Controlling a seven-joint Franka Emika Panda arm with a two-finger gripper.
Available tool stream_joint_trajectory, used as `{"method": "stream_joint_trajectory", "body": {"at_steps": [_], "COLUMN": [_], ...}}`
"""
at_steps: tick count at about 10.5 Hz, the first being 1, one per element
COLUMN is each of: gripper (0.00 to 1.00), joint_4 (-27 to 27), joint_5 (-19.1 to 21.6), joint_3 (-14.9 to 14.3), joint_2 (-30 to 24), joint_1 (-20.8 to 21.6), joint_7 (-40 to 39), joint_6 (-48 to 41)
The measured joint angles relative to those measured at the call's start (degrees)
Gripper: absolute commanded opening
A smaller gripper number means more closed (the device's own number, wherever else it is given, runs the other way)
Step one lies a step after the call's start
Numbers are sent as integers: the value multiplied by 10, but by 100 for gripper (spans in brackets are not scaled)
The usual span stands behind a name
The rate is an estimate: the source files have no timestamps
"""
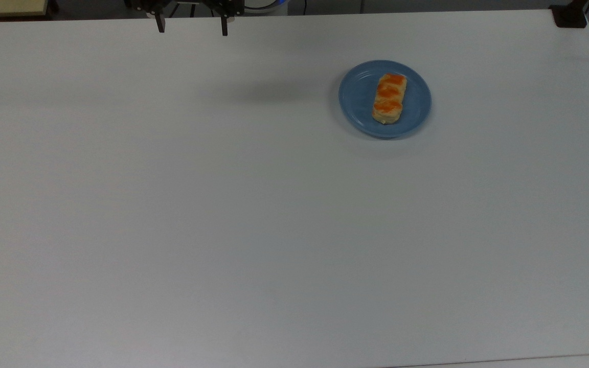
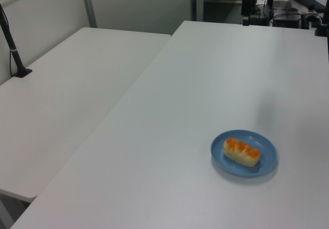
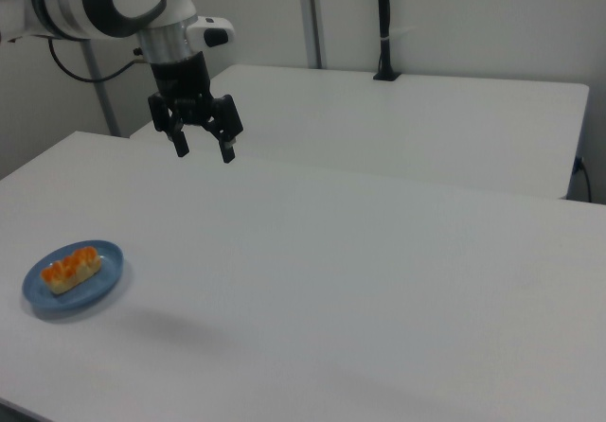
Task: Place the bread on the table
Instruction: 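Move the open gripper toward the blue plate with the bread roll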
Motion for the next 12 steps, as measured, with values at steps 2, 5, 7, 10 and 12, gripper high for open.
{"method": "stream_joint_trajectory", "body": {"at_steps": [2, 5, 7, 10, 12], "gripper": [100, 100, 100, 100, 100], "joint_4": [0, 0, 0, 0, 0], "joint_5": [2, 13, 14, 14, 15], "joint_3": [-2, -7, -7, -7, -4], "joint_2": [0, 0, 0, 2, 5], "joint_1": [0, 0, 0, 1, 9], "joint_7": [0, 0, 0, 0, 0], "joint_6": [0, 0, 0, 0, 0]}}
